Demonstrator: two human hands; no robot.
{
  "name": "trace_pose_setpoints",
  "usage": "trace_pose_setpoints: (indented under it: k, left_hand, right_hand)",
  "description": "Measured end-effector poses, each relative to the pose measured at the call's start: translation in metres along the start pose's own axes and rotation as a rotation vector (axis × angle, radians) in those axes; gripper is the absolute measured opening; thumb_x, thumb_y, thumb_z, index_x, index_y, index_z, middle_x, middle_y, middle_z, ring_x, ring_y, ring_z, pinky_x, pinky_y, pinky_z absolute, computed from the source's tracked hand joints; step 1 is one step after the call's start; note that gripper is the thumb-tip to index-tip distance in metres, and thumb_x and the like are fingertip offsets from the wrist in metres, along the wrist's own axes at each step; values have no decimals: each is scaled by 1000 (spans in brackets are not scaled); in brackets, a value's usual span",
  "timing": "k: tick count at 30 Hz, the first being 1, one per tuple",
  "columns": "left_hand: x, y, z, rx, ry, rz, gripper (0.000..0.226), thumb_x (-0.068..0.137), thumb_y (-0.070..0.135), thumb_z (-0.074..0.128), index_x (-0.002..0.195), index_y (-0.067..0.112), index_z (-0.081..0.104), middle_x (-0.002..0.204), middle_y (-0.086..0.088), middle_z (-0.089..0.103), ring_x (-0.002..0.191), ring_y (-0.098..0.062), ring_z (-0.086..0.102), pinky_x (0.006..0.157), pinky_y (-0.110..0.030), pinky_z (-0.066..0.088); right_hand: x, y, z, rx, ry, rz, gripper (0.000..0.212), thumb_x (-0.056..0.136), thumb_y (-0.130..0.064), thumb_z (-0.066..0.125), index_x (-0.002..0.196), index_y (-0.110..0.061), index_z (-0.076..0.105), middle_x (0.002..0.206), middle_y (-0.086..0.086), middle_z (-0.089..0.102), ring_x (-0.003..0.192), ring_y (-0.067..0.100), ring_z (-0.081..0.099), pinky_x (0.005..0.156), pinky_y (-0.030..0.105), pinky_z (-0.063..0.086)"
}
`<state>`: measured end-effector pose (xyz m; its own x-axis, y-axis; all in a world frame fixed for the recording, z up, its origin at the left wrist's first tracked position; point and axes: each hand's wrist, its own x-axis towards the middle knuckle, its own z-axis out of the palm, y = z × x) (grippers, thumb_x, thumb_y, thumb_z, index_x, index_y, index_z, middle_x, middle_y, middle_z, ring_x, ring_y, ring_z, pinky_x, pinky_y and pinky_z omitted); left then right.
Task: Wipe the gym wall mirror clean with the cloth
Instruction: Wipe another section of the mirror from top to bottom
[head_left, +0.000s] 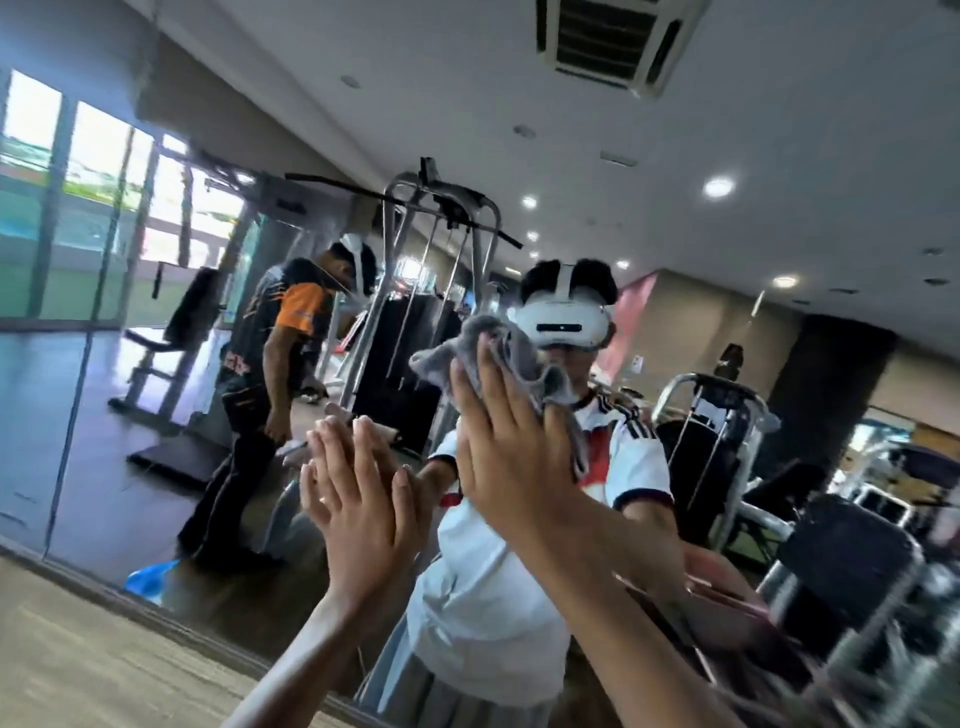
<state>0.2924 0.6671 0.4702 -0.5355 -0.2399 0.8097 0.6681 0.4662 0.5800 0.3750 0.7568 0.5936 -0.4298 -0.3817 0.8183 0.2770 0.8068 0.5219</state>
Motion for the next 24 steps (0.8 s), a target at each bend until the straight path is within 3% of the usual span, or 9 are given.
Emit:
trace_pose_setpoints:
  k: [2,4,8,12,14,16,20,22,24]
  left_hand:
    - [-5,1,1,-2,-10,-1,66,100,38,26,159,10,12,166,-21,2,155,-24,-7,122,-48,-3]
    - [-9,2,1,0,-36,-10,67,100,39,26,158,10,12,165,-22,2,155,-25,-7,121,-51,0]
    - [-20,24,1,-28,-52,56,69,98,37,25,156,-1,20,164,-26,7,154,-32,0,120,-53,6]
    - [-29,68,15,-6,-19,136,62,104,33,23,155,-3,20,162,-29,11,153,-36,5,122,-51,7]
    - [-34,86,22,39,-13,203,63,101,26,37,156,0,18,162,-28,12,153,-36,6,124,-47,2]
    - [-45,107,27,25,-31,261,64,100,25,38,157,2,18,164,-25,11,154,-35,6,124,-47,1]
    - [-70,130,33,-2,-51,316,60,102,30,32,154,1,25,162,-27,15,153,-36,8,122,-51,5]
    - [-82,138,36,-2,-73,349,63,100,31,37,155,2,24,162,-28,13,154,-36,7,122,-53,6]
    - [-93,146,40,-18,-103,381,66,100,31,39,157,5,19,163,-27,9,154,-36,4,121,-55,7]
  right_hand:
    - [-47,-1,-4,17,-68,-174,55,96,-29,46,150,-18,44,157,3,39,140,16,43,102,43,35]
    - [-99,26,-15,-10,-118,-235,54,96,-29,46,149,-21,46,156,-1,39,137,14,46,103,43,35]
    - [-145,122,-47,-59,-86,2,53,100,-29,37,152,-23,39,162,2,26,141,21,41,97,47,44]
    - [-80,151,-53,-45,73,279,49,105,-29,33,152,-17,38,161,12,30,149,24,26,106,45,36]
    - [-61,132,-45,-10,97,275,51,104,-29,33,153,-17,35,162,11,24,151,21,20,99,40,38]
    - [-80,117,-36,-4,63,176,51,104,-31,32,154,-19,33,162,7,21,150,20,21,94,39,37]
    - [-181,135,-46,-59,-44,-76,53,98,-29,43,151,-23,43,163,3,26,151,19,23,109,47,33]
    - [-233,176,-63,-111,-69,-10,55,98,-28,43,152,-24,40,165,2,21,148,22,29,107,48,36]
    - [-254,223,-78,-119,-18,219,51,103,-29,35,153,-21,34,165,6,20,147,25,32,115,46,31]
